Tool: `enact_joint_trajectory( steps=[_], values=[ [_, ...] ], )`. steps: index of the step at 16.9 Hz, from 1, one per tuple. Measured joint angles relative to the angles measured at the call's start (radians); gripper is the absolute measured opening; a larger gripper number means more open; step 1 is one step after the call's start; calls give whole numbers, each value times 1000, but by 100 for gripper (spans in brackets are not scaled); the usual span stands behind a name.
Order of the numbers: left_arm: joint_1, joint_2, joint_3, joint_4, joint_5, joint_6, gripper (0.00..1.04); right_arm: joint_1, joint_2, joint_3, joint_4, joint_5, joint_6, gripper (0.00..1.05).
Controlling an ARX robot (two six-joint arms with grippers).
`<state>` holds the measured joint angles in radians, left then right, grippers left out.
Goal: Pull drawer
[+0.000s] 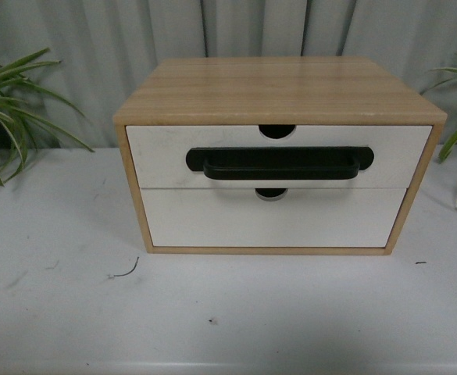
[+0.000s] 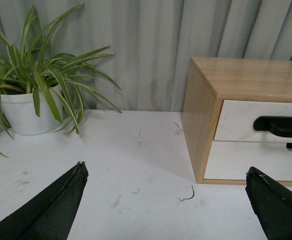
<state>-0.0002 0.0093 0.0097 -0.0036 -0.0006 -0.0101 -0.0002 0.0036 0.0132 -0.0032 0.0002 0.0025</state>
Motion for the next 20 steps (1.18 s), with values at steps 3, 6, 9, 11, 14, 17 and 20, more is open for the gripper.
enact_joint_trajectory(
  steps=[3,6,9,11,14,17,20],
  values=[
    [0,0,0,0,0,0,98,0,0,0,0,0,0,98],
    [0,0,0,0,0,0,98,0,0,0,0,0,0,98],
    [0,0,0,0,0,0,98,0,0,0,0,0,0,98],
    [0,0,0,0,0,0,98,0,0,0,0,0,0,98],
    [0,0,0,0,0,0,98,0,0,0,0,0,0,98],
    [0,0,0,0,0,0,98,0,0,0,0,0,0,98],
    [0,0,0,0,0,0,98,0,0,0,0,0,0,98]
  ],
)
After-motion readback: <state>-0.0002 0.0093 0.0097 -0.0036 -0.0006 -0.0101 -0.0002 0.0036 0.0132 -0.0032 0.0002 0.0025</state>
